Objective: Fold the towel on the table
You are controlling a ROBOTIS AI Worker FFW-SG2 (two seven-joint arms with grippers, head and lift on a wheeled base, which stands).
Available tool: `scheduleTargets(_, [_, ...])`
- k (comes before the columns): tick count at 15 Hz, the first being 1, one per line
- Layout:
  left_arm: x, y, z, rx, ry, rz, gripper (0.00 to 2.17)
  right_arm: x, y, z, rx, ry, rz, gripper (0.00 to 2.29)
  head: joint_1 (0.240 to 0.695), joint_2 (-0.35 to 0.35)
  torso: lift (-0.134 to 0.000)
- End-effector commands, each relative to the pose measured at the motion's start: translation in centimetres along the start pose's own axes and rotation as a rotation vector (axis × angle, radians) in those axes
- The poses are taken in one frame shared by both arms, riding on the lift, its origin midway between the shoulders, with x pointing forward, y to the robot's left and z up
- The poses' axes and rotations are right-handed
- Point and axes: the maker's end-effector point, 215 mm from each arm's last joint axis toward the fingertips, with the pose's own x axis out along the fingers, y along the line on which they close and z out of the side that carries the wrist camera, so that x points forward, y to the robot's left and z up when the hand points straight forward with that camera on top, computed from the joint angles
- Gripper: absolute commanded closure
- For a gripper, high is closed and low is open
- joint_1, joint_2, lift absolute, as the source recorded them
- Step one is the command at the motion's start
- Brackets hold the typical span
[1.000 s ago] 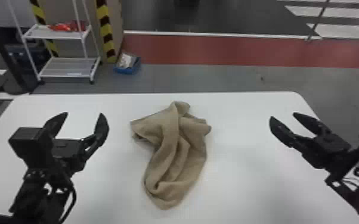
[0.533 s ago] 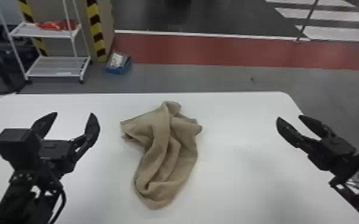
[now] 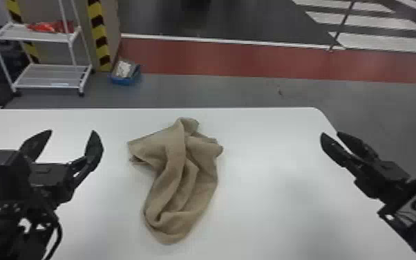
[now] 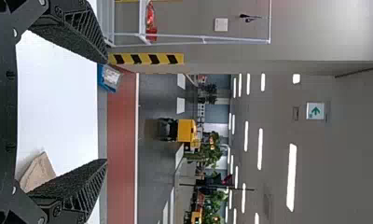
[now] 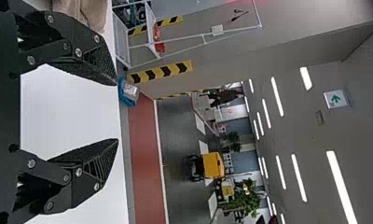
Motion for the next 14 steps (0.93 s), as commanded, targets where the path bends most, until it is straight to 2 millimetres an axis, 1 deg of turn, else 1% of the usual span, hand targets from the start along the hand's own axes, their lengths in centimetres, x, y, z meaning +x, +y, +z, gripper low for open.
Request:
scheduleTargets(1, [0.0, -0.1, 0.0, 0.0, -0.001, -0.001, 0.15, -0.1, 0.1, 0.0, 0.003, -0.002, 0.002, 0.39, 0.695, -0.138, -0.124])
scheduleTargets(5, [0.0, 0.1, -0.9, 0.009, 0.016, -0.004, 0.14, -0.4, 0.5, -0.6, 0.007, 0.008, 0.03, 0.39, 0.695, -0.138, -0.124])
scheduleTargets(7, [-0.1, -0.1, -1.1, 0.007, 0.02, -0.008, 0.14, -0.8, 0.5, -1.1, 0.009, 0.012, 0.028, 0.39, 0.695, -0.133, -0.124])
scheduleTargets(10, [-0.3, -0.4, -0.9, 0.008, 0.017, -0.01, 0.14, -1.4, 0.3, -1.1, 0.016, 0.007, 0.023, 0.39, 0.695, -0.138, -0.124])
scheduleTargets(14, [-0.3, -0.3, -0.9, 0.008, 0.016, -0.006, 0.15, -2.5, -0.8, -1.0, 0.019, 0.003, 0.002, 0.39, 0.695, -0.15, -0.124])
